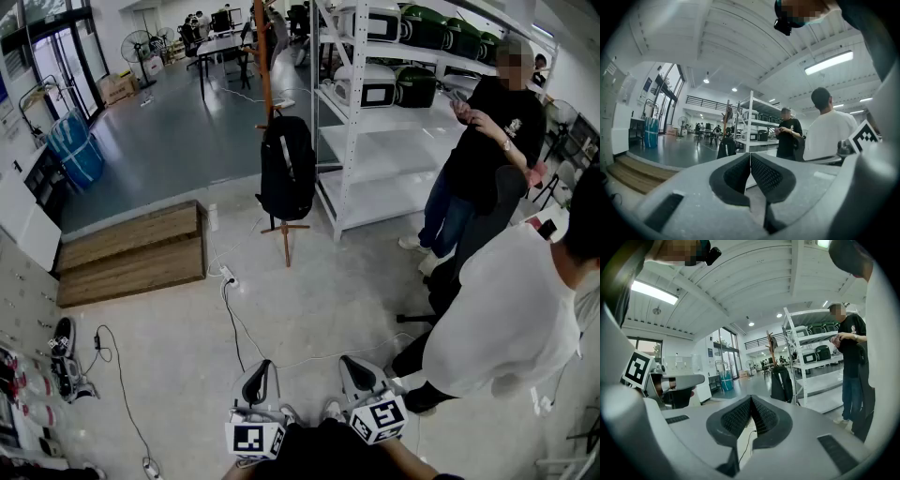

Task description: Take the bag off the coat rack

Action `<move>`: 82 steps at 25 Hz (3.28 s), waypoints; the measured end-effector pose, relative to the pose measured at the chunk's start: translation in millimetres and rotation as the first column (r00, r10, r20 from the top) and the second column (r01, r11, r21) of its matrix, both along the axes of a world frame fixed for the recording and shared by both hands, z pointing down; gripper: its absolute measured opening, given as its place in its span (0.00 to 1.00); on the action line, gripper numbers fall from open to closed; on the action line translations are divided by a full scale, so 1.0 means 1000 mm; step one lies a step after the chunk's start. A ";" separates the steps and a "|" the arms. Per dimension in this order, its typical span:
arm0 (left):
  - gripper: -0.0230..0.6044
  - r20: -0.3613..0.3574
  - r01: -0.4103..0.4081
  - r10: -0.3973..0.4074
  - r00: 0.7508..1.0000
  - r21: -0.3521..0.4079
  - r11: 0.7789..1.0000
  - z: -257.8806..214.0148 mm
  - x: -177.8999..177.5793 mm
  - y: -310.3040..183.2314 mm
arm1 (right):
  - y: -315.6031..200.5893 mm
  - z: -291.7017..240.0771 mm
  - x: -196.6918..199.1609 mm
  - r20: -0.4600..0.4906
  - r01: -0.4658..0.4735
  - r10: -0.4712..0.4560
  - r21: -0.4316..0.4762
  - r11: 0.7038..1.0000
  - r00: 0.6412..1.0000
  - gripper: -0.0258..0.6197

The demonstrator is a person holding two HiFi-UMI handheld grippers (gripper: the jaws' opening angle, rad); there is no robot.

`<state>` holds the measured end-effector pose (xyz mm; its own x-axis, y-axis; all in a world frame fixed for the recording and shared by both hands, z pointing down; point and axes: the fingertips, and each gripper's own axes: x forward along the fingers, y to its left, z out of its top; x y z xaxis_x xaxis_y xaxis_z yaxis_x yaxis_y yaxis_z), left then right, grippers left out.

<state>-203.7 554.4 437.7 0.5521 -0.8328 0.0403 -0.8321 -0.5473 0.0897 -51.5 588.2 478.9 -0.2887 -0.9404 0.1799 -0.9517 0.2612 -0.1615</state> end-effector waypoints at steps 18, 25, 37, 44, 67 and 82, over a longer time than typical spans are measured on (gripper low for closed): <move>0.07 0.000 0.014 -0.014 1.000 -0.010 1.000 0.002 0.009 0.011 | 0.007 -0.001 0.006 0.023 0.015 -0.015 0.009 1.000 1.000 0.06; 0.07 0.002 0.044 -0.044 0.999 0.001 0.999 -0.002 0.026 0.013 | 0.007 0.000 0.020 0.022 0.060 -0.060 0.015 0.998 0.998 0.06; 0.07 0.016 0.109 -0.109 0.994 0.014 0.994 0.002 0.060 0.017 | -0.004 0.012 0.052 0.014 0.128 -0.128 0.031 0.991 0.992 0.06; 0.07 0.010 0.116 -0.116 0.993 -0.001 0.993 0.013 0.069 -0.010 | -0.028 0.016 0.060 0.018 0.138 -0.138 0.030 0.990 0.990 0.06; 0.07 -0.007 0.034 -0.034 0.999 -0.034 0.999 0.012 0.066 -0.291 | -0.294 0.009 0.055 0.002 0.075 -0.075 -0.006 0.997 0.997 0.06; 0.07 -0.028 -0.009 0.009 1.000 -0.010 1.000 0.005 0.034 -0.422 | -0.426 0.000 0.020 -0.005 0.032 -0.032 0.012 0.999 0.999 0.06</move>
